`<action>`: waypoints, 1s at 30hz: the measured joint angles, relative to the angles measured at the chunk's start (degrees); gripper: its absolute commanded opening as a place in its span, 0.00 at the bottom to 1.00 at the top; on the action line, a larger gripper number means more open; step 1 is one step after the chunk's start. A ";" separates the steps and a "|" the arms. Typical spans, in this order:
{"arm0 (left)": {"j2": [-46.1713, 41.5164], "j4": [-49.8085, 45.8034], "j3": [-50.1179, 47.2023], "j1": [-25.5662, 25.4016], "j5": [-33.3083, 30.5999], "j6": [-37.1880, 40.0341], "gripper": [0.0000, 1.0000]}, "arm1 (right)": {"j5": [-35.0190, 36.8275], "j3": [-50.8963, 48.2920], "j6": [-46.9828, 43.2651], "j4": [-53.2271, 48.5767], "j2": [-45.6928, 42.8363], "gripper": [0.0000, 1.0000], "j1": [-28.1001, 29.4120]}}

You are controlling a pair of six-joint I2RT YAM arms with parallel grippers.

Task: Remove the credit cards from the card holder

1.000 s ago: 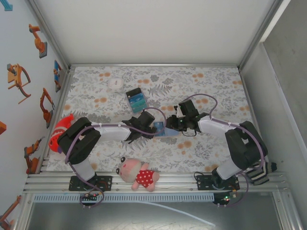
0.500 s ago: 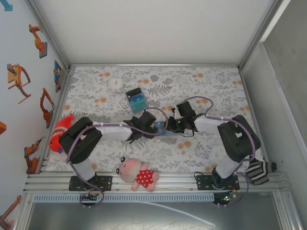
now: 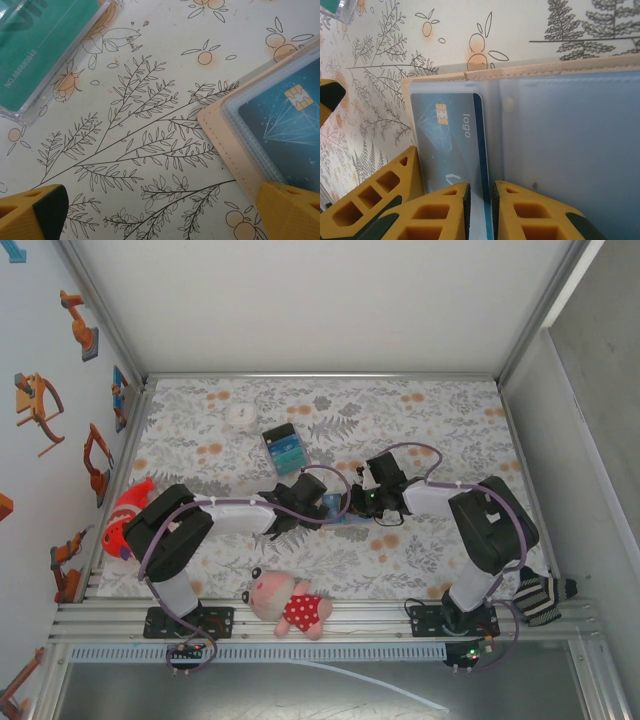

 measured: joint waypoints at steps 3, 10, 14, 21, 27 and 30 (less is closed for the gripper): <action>0.07 -0.46 0.28 0.00 0.00 0.00 0.97 | -0.22 0.00 0.15 0.22 0.20 0.19 0.00; 0.15 -0.94 0.48 -0.11 -0.35 0.00 0.97 | -1.79 -0.42 1.03 2.14 0.24 0.14 -0.02; 0.15 -1.33 0.57 -0.26 -0.96 0.02 0.97 | -2.60 -1.31 1.86 3.54 0.20 0.10 -0.17; 0.15 -1.88 0.70 -0.39 -1.49 0.00 0.97 | -4.35 -2.62 3.10 6.25 -0.55 0.00 -0.81; 0.15 -2.03 0.79 -0.42 -1.73 0.02 0.97 | -5.68 -2.82 3.43 7.76 -0.66 0.00 -1.03; 0.15 -2.36 1.01 -0.42 -1.75 0.04 0.97 | -6.47 -2.89 3.65 8.72 -0.66 0.00 -1.16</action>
